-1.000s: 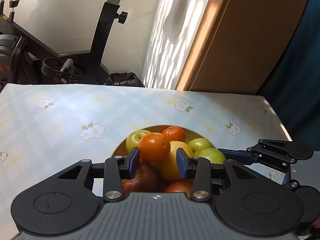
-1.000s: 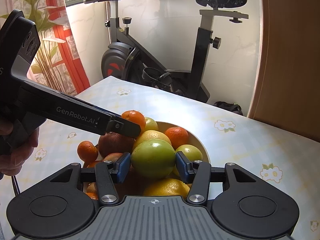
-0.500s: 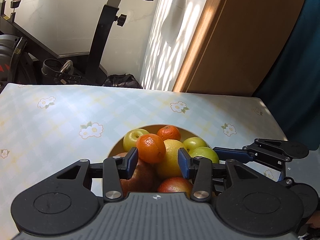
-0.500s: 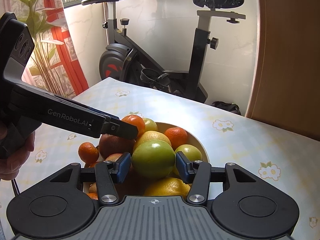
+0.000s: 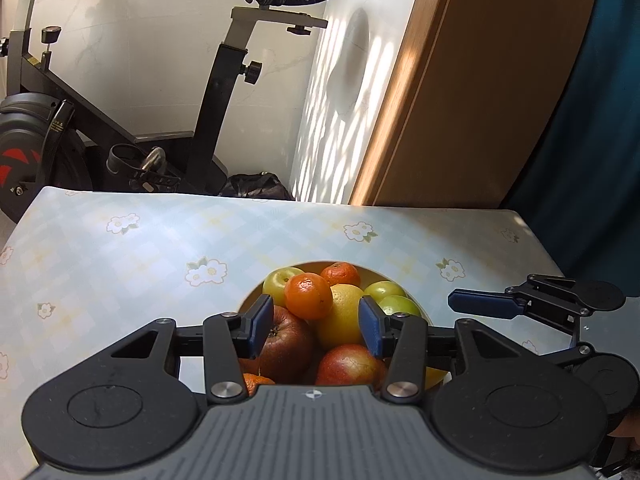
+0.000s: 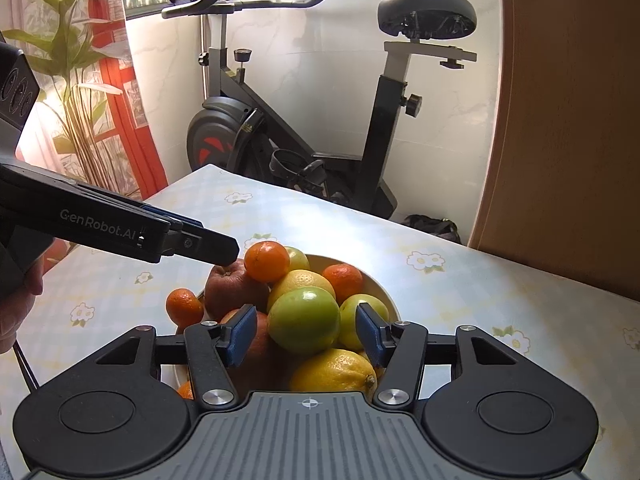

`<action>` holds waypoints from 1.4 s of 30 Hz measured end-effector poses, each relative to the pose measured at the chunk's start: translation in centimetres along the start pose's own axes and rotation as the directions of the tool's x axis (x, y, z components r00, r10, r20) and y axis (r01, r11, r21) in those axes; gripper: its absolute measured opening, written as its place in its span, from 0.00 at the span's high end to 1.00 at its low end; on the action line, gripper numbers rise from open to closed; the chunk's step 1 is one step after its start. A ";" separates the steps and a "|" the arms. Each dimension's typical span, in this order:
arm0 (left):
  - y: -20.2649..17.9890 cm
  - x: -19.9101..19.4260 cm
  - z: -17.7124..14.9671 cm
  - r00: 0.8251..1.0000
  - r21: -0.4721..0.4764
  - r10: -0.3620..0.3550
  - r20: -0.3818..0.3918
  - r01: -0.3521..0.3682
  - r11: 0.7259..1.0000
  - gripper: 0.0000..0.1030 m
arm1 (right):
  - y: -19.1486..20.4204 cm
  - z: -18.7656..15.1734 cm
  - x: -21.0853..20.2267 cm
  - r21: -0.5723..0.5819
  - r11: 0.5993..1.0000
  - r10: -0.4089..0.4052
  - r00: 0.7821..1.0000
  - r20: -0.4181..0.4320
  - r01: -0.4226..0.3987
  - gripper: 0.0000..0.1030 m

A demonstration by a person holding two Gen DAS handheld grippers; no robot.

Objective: Organize fruits

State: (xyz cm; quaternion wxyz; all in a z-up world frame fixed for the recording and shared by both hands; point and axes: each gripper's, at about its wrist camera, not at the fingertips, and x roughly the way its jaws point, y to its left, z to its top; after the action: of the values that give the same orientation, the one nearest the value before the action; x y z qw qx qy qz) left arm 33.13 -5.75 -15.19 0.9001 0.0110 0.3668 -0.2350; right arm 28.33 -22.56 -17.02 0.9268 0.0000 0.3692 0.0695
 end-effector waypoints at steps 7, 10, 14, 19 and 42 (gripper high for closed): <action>-0.4 -5.1 -0.3 0.990 0.053 0.078 0.116 -0.085 0.995 0.11 | 0.0 -0.1 -4.9 0.096 0.994 -0.064 0.996 0.067 0.057 0.19; -0.5 -7.6 -0.7 0.978 0.065 0.129 0.164 -0.141 0.988 0.06 | -0.1 -0.5 -7.5 0.145 0.986 -0.102 0.988 0.115 0.085 0.06; -0.7 -10.3 -1.5 0.963 0.051 0.167 0.210 -0.181 0.982 0.00 | 0.1 -0.9 -10.7 0.186 0.976 -0.147 0.974 0.171 0.114 0.00; -1.4 -13.3 -2.5 0.949 0.023 0.175 0.263 -0.188 0.982 0.00 | 1.2 -1.5 -14.4 0.201 0.966 -0.210 0.950 0.230 0.165 0.00; -5.2 -23.2 -5.4 0.904 -0.046 0.225 0.363 -0.224 0.974 0.00 | 6.3 -3.1 -25.5 0.262 0.949 -0.259 0.905 0.338 0.174 0.00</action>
State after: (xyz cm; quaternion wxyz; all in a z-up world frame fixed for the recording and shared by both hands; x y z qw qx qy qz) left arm 12.95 0.28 -2.85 0.9736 0.0077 0.1892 -0.1272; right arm 7.15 -19.75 -1.51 0.9752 0.0768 0.1922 -0.0781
